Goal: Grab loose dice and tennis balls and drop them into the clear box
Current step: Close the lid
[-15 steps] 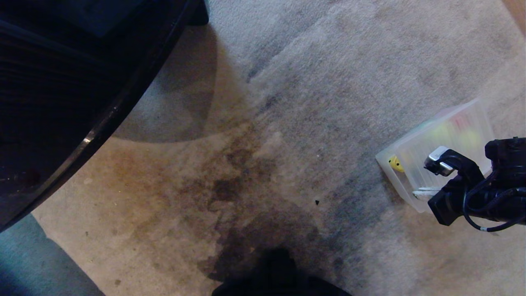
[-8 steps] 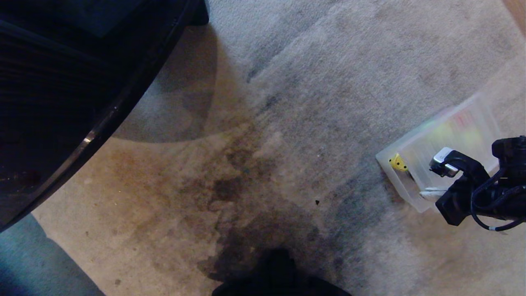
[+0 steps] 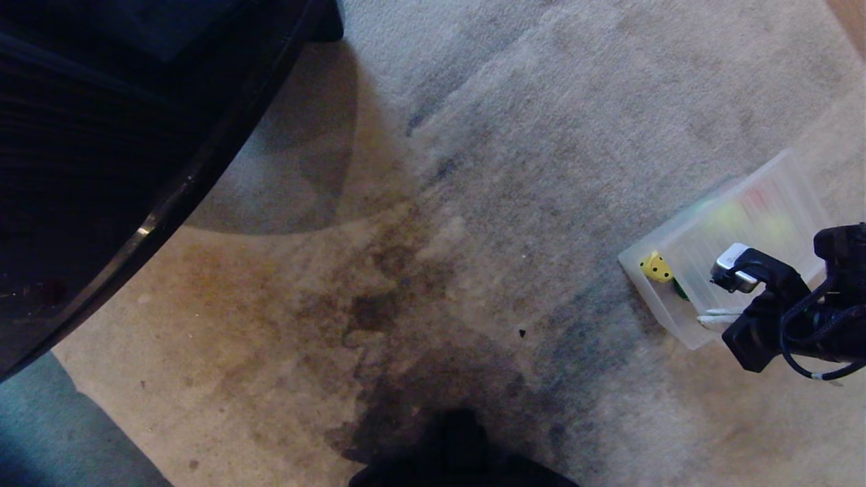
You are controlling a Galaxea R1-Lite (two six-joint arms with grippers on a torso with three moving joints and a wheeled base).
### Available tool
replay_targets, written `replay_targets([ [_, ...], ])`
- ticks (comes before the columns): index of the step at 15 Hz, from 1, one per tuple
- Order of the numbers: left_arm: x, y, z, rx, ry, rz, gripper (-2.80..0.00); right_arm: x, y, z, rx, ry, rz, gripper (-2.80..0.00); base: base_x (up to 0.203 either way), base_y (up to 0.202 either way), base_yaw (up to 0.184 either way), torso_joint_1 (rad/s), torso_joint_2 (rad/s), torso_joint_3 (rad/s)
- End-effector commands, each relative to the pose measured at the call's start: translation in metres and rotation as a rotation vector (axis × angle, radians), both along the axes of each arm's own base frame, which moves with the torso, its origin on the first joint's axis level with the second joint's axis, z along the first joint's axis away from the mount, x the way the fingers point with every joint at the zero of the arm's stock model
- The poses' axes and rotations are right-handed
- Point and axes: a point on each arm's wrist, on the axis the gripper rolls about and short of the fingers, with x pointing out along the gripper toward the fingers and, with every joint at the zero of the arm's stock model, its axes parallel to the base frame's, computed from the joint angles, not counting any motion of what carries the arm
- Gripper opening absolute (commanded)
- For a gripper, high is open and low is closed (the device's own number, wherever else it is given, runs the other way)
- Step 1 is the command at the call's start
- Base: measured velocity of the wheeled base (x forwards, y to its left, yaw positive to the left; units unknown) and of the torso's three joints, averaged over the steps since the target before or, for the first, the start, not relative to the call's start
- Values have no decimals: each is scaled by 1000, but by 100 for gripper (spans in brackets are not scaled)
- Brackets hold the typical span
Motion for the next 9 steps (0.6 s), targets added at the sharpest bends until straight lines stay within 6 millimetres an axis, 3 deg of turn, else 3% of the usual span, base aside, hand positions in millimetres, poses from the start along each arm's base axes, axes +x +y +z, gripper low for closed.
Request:
replay_targets([
  [1,0,0,0,-1,1,0,-280,-1,0,-1,1,10,5,-280,0,0,0,0,0,0],
  [3,0,0,0,-1,1,0,-280,-1,0,-3,1,21,6,-280,0,0,0,0,0,0],
  [4,0,0,0,-1,0,2,-280,-2,0,-3,-1,28,6,0,0,0,0,0,0,0],
  [9,0,0,0,-1,0,0,-280,-1,1,-6,4,41,5,0,0,0,0,0,0,0],
])
